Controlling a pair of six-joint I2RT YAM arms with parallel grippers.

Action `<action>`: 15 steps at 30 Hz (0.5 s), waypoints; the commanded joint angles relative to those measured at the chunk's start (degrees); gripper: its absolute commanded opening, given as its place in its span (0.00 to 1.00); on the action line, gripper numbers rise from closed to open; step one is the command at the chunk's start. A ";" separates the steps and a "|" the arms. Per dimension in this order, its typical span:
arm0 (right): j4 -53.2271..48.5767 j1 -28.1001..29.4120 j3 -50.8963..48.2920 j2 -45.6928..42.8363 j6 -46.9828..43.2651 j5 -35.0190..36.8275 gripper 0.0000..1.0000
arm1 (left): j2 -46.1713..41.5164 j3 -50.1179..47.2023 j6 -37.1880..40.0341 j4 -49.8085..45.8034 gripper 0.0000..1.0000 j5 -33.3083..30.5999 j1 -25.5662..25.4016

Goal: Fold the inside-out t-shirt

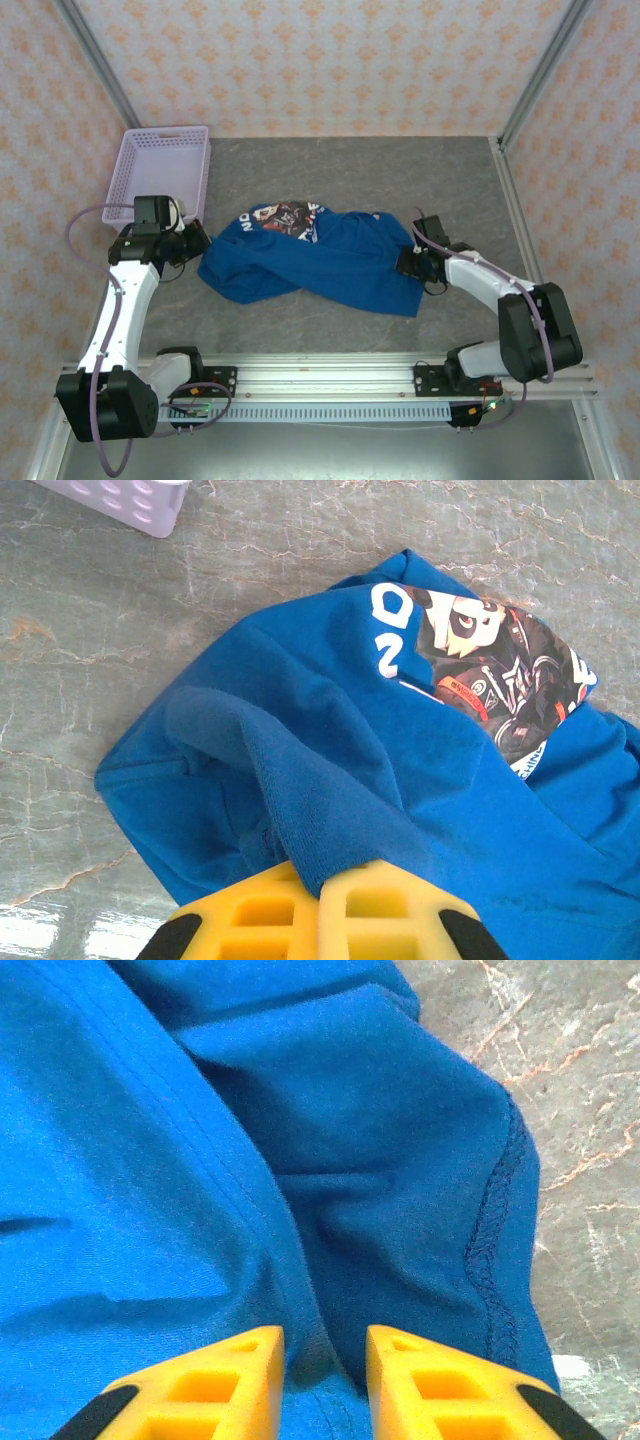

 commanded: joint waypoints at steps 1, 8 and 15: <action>0.11 -0.03 -0.25 1.52 0.02 0.44 0.30 | -1.30 -0.18 1.18 0.91 0.00 0.28 0.56; 2.20 -0.05 -0.29 3.15 -0.41 -1.56 0.32 | -1.12 -0.20 1.23 0.97 0.00 0.41 0.50; 5.16 0.17 -0.29 4.59 0.36 -5.51 0.23 | -1.30 -0.19 1.35 0.87 0.00 0.27 0.51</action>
